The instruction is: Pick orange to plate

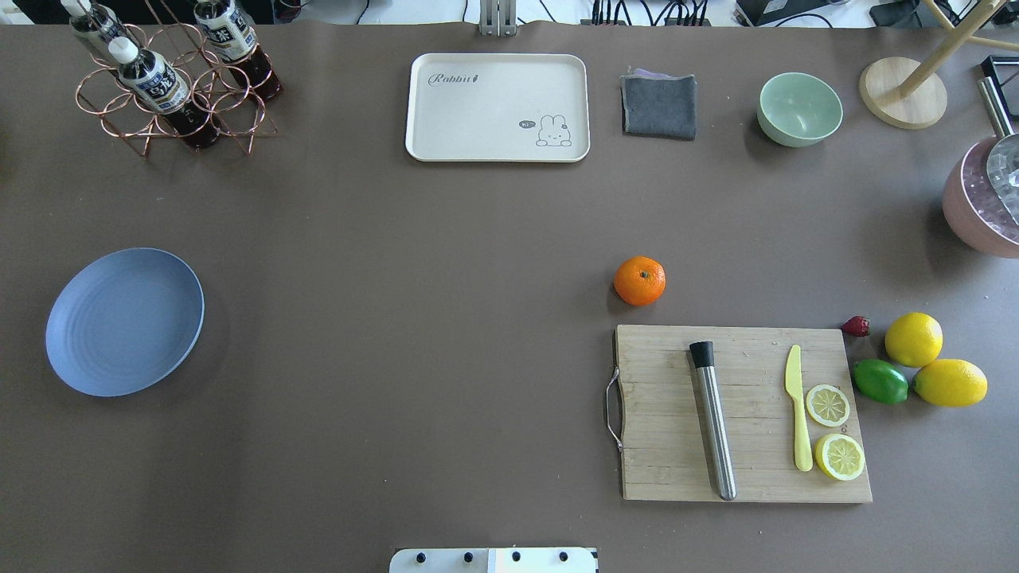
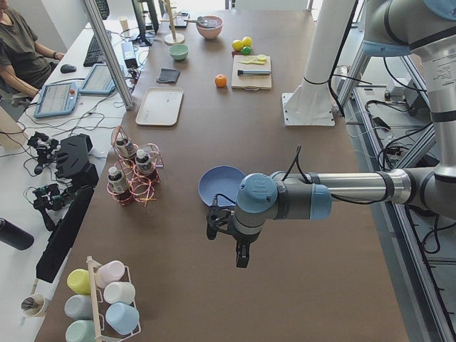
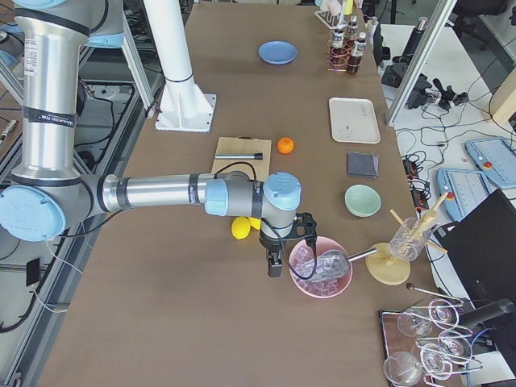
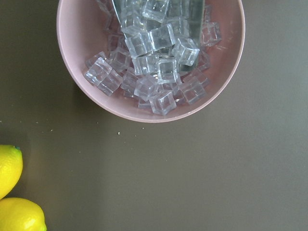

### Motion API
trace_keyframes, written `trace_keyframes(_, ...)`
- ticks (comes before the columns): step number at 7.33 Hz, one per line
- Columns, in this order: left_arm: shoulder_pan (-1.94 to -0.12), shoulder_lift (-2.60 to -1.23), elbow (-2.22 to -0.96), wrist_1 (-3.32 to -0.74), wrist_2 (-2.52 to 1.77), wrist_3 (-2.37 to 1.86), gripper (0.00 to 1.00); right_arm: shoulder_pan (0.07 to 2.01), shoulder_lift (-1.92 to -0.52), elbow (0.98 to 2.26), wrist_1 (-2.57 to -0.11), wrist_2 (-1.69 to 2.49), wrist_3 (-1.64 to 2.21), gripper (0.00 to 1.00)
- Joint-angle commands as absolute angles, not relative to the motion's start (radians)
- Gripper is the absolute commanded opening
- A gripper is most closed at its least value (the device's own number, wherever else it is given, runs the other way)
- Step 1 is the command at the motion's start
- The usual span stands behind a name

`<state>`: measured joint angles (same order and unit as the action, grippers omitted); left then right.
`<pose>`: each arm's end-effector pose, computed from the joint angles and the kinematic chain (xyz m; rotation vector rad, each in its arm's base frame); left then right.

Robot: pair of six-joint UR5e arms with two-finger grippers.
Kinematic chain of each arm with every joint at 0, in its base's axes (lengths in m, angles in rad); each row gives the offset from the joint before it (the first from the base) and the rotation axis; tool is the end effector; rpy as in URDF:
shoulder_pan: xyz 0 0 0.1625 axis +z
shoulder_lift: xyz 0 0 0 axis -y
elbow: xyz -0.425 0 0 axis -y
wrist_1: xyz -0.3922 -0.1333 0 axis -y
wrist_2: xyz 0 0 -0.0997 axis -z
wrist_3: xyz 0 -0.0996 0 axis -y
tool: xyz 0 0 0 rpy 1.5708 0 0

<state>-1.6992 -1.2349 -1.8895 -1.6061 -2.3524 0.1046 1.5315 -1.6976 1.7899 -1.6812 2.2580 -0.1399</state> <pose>-0.1078 -0.3420 0.6394 0.1079 0.7743 -0.0155 0.0530 -0.4375 0.6267 0.0172 -0.6880 -0.1659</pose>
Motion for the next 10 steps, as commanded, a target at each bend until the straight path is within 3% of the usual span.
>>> trace_keyframes(1, -1.698, -1.233, -1.887, -1.605, -2.355, 0.097, 0.98, 1.532, -1.697, 1.796, -1.681, 2.258, -0.137, 1.00)
trace_keyframes(10, -1.700, -1.233, -1.888, -1.605, -2.355, 0.097, 0.98, 1.531, -1.695, 1.816, -1.681, 2.260, -0.133, 1.00)
